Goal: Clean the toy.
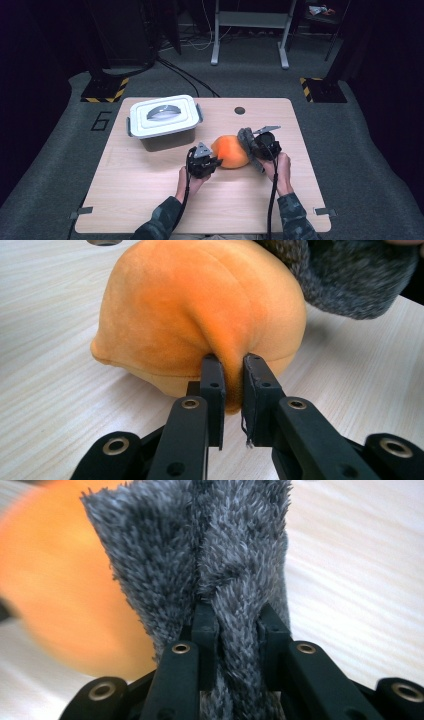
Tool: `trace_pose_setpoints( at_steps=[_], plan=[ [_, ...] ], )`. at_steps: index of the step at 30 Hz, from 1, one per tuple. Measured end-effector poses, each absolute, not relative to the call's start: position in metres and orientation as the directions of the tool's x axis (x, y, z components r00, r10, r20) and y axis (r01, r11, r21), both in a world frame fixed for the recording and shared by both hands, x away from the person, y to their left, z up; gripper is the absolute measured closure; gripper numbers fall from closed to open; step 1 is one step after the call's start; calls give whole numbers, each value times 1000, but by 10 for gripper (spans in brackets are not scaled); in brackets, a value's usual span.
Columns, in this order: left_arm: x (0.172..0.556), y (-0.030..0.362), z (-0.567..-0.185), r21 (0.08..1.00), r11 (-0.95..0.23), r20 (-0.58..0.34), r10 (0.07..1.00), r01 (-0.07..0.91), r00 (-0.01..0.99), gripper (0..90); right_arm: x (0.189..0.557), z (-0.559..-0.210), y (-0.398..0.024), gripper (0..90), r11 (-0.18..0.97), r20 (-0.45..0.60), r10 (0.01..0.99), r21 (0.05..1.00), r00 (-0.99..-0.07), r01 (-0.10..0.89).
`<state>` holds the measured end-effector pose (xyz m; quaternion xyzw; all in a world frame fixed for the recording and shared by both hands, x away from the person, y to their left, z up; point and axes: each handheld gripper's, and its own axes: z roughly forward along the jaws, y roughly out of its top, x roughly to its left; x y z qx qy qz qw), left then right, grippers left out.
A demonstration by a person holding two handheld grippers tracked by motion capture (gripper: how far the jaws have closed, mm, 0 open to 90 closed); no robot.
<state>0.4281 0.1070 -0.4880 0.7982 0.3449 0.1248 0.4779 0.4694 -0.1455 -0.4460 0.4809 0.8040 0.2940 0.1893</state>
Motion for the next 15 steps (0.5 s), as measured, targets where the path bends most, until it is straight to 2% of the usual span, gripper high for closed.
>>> trace_pose_setpoints(
  at_steps=[11,15],
  plan=[
    [428,108,-489,856,-305,-123,666,418,736,805,486,-491,-167,749,333,35,906,553,-421,764],
    [428,109,-487,852,-315,-121,658,417,743,805,478,-475,-173,751,312,29,913,589,-406,745]
  ],
)
